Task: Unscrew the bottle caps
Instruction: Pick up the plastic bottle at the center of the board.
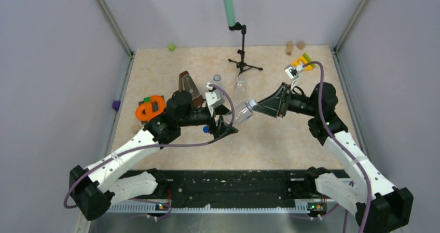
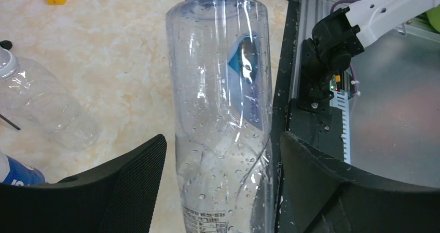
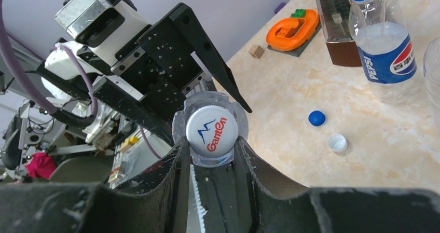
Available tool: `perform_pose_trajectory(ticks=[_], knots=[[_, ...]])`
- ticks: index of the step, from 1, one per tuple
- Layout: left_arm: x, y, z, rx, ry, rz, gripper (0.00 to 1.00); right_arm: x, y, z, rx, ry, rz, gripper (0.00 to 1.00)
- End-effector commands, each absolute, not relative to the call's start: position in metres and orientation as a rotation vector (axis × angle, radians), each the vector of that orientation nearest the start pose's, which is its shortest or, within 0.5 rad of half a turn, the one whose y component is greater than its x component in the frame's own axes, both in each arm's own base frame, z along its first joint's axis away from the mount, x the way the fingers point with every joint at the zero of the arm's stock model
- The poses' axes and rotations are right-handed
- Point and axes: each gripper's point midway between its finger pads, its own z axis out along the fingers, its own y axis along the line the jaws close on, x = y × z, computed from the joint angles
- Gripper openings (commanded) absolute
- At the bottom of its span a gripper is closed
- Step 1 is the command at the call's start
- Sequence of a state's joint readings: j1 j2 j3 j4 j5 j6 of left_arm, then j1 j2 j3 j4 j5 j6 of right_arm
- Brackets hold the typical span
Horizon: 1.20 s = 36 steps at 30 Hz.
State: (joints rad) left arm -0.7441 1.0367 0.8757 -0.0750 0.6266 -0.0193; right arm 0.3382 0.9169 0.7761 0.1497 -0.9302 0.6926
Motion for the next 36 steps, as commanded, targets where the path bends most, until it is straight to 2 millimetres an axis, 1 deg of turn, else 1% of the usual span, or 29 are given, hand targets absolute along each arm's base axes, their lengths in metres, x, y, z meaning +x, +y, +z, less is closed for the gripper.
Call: perform_pose_trajectory(ticks=[1, 4, 11, 13, 16, 17, 19, 20, 21, 23, 24, 25, 26, 27, 30, 31, 33, 36], knots=[[0.185, -0.305, 0.289, 1.056, 1.481, -1.063, 0.8, 0.192, 0.239, 0.335, -0.578, 1.613, 1.505, 0.08], [0.187, -0.307, 0.291, 1.036, 1.462, -1.073, 0.77, 0.19, 0.24, 0.334, -0.586, 1.614, 1.525, 0.08], [0.187, -0.311, 0.291, 1.045, 1.457, -1.089, 0.78, 0.186, 0.244, 0.327, -0.603, 1.627, 1.541, 0.08], [0.187, -0.312, 0.292, 1.047, 1.457, -1.096, 0.77, 0.187, 0.244, 0.326, -0.596, 1.628, 1.538, 0.08], [0.188, -0.313, 0.288, 1.054, 1.47, -1.098, 0.75, 0.187, 0.244, 0.326, -0.595, 1.627, 1.537, 0.07], [0.188, -0.313, 0.286, 1.056, 1.479, -1.094, 0.71, 0.187, 0.245, 0.326, -0.6, 1.625, 1.54, 0.07], [0.189, -0.312, 0.283, 1.061, 1.49, -1.083, 0.57, 0.186, 0.245, 0.325, -0.604, 1.626, 1.542, 0.07], [0.19, -0.312, 0.282, 1.059, 1.499, -1.076, 0.51, 0.186, 0.245, 0.324, -0.608, 1.629, 1.544, 0.08], [0.192, -0.311, 0.28, 1.055, 1.506, -1.066, 0.48, 0.185, 0.245, 0.323, -0.616, 1.63, 1.544, 0.08], [0.195, -0.31, 0.28, 1.045, 1.512, -1.045, 0.37, 0.183, 0.244, 0.319, -0.637, 1.646, 1.526, 0.08], [0.197, -0.309, 0.279, 1.041, 1.512, -1.032, 0.34, 0.183, 0.244, 0.317, -0.643, 1.652, 1.521, 0.09], [0.197, -0.306, 0.273, 1.042, 1.544, -1.02, 0.33, 0.183, 0.244, 0.316, -0.647, 1.656, 1.516, 0.12], [0.198, -0.305, 0.271, 1.047, 1.548, -1.004, 0.26, 0.183, 0.244, 0.315, -0.651, 1.66, 1.51, 0.15], [0.198, -0.304, 0.268, 1.067, 1.538, -0.985, 0.22, 0.183, 0.243, 0.314, -0.653, 1.669, 1.506, 0.2], [0.196, -0.299, 0.261, 1.118, 1.515, -0.939, 0.18, 0.186, 0.242, 0.309, -0.639, 1.697, 1.474, 0.43], [0.196, -0.296, 0.257, 1.145, 1.502, -0.915, 0.16, 0.188, 0.241, 0.308, -0.632, 1.705, 1.461, 0.48], [0.199, -0.289, 0.252, 1.17, 1.498, -0.842, 0.15, 0.192, 0.239, 0.306, -0.611, 1.728, 1.428, 0.53], [0.197, -0.275, 0.241, 1.253, 1.491, -0.739, 0.15, 0.193, 0.238, 0.307, -0.605, 1.733, 1.407, 0.55]])
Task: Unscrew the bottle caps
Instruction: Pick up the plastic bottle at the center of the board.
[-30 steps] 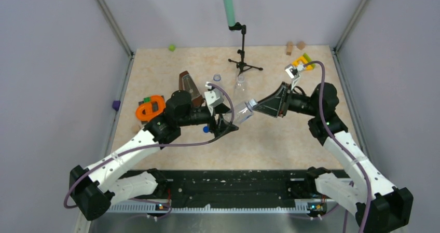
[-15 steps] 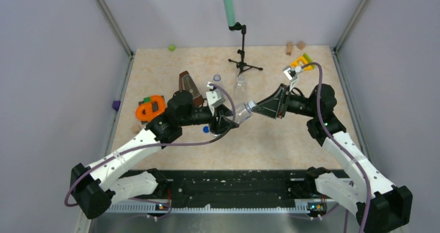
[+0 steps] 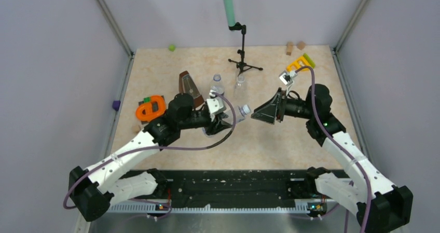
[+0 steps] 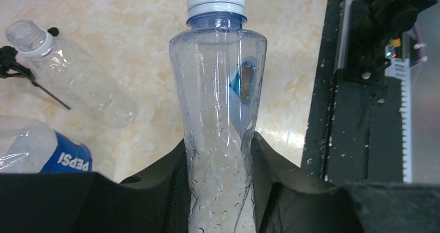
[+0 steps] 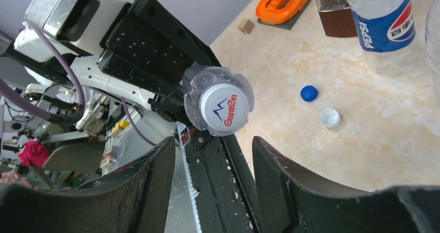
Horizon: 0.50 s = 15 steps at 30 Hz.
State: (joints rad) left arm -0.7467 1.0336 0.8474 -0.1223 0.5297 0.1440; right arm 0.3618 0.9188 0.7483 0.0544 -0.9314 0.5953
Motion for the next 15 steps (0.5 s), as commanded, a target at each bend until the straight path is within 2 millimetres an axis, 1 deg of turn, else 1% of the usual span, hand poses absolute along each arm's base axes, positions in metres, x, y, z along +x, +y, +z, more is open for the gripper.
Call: perform_pose_trajectory(ticks=[1, 3, 6, 8, 10, 12, 15], knots=[[0.196, -0.271, 0.237, 1.285, 1.482, -0.709, 0.15, 0.193, 0.238, 0.307, -0.602, 1.735, 1.409, 0.55], [0.194, -0.264, 0.233, 1.344, 1.436, -0.644, 0.15, 0.196, 0.239, 0.303, -0.579, 1.755, 1.42, 0.56], [0.19, -0.258, 0.229, 1.421, 1.345, -0.563, 0.07, 0.2, 0.242, 0.298, -0.532, 1.777, 1.463, 0.56], [0.194, -0.256, 0.231, 1.417, 1.306, -0.494, 0.02, 0.202, 0.246, 0.293, -0.496, 1.786, 1.513, 0.56], [0.201, -0.252, 0.233, 1.41, 1.28, -0.41, 0.0, 0.203, 0.248, 0.294, -0.452, 1.771, 1.568, 0.56], [0.205, -0.251, 0.236, 1.402, 1.253, -0.344, 0.0, 0.205, 0.25, 0.292, -0.38, 1.781, 1.614, 0.56], [0.211, -0.25, 0.243, 1.377, 1.21, -0.259, 0.0, 0.206, 0.254, 0.287, -0.349, 1.804, 1.636, 0.56]])
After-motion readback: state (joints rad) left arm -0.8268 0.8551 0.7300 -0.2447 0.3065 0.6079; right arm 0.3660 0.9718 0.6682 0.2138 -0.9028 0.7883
